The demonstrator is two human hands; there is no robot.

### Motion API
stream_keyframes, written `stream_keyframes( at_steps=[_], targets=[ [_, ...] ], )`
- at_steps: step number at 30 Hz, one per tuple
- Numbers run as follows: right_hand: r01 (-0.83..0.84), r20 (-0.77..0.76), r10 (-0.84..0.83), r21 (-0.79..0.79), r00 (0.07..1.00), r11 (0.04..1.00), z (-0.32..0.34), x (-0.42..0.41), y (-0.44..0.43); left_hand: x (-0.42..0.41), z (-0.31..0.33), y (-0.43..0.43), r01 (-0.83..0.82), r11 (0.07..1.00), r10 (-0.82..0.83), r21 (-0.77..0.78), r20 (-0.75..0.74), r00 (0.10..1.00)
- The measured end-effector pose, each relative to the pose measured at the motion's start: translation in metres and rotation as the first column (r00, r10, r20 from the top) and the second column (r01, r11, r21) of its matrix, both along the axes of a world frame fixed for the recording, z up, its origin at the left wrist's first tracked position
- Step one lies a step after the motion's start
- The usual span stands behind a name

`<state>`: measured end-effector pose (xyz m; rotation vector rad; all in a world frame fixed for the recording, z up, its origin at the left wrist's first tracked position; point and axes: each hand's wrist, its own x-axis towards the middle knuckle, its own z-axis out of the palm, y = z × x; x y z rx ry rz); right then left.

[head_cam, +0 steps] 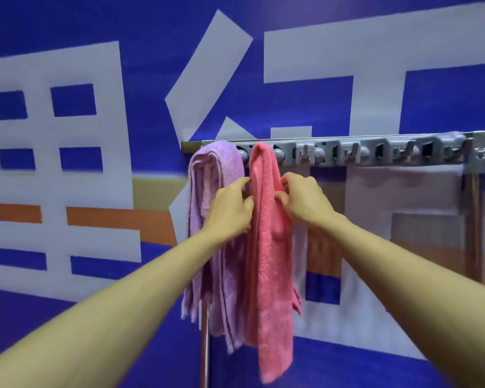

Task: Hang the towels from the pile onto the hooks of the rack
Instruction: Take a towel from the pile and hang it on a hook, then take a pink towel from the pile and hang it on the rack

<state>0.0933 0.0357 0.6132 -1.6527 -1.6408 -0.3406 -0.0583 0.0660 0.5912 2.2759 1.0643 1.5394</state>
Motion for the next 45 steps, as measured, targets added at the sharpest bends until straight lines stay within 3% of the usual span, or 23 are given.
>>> stream_keyframes(
  at_steps=[6, 11, 16, 22, 34, 37, 39, 45],
  targets=[
    [-0.007, -0.091, 0.002, -0.055, 0.996, 0.998, -0.032, 0.011, -0.027, -0.004, -0.045, -0.038, 0.213, 0.959, -0.169, -0.186, 0.227, 0.959],
    [-0.117, -0.232, 0.091, -0.098, 0.969, 0.988, -0.064, 0.002, -0.075, -0.018, -0.079, -0.075, 0.252, 0.932, -0.177, -0.260, 0.278, 0.944],
    [-0.156, -0.214, 0.094, -0.291, 0.972, 0.944, -0.112, -0.006, -0.143, -0.028, -0.125, -0.123, 0.267, 0.879, -0.192, -0.394, 0.221, 0.956],
    [-0.145, -0.251, 0.014, -0.512, 0.968, 0.846, -0.202, 0.014, -0.209, -0.020, -0.197, -0.176, 0.277, 0.769, -0.307, -0.577, 0.047, 0.950],
    [-0.152, -0.357, -0.174, -0.720, 0.918, 0.677, -0.378, 0.078, -0.246, 0.034, -0.368, -0.218, 0.174, 0.528, -0.446, -0.831, -0.097, 0.890],
    [-0.156, -0.388, -0.230, -0.743, 0.892, 0.651, -0.421, 0.090, -0.241, 0.048, -0.412, -0.217, 0.164, 0.445, -0.469, -0.880, -0.074, 0.880],
    [-0.160, -0.393, -0.275, -0.780, 0.877, 0.605, -0.452, 0.096, -0.239, 0.056, -0.445, -0.215, 0.129, 0.384, -0.487, -0.914, -0.082, 0.870],
    [-0.118, -0.253, -0.375, -0.930, 0.892, 0.348, -0.548, 0.120, -0.244, 0.080, -0.532, -0.206, 0.015, 0.249, -0.590, -0.968, -0.139, 0.795]
  ],
)
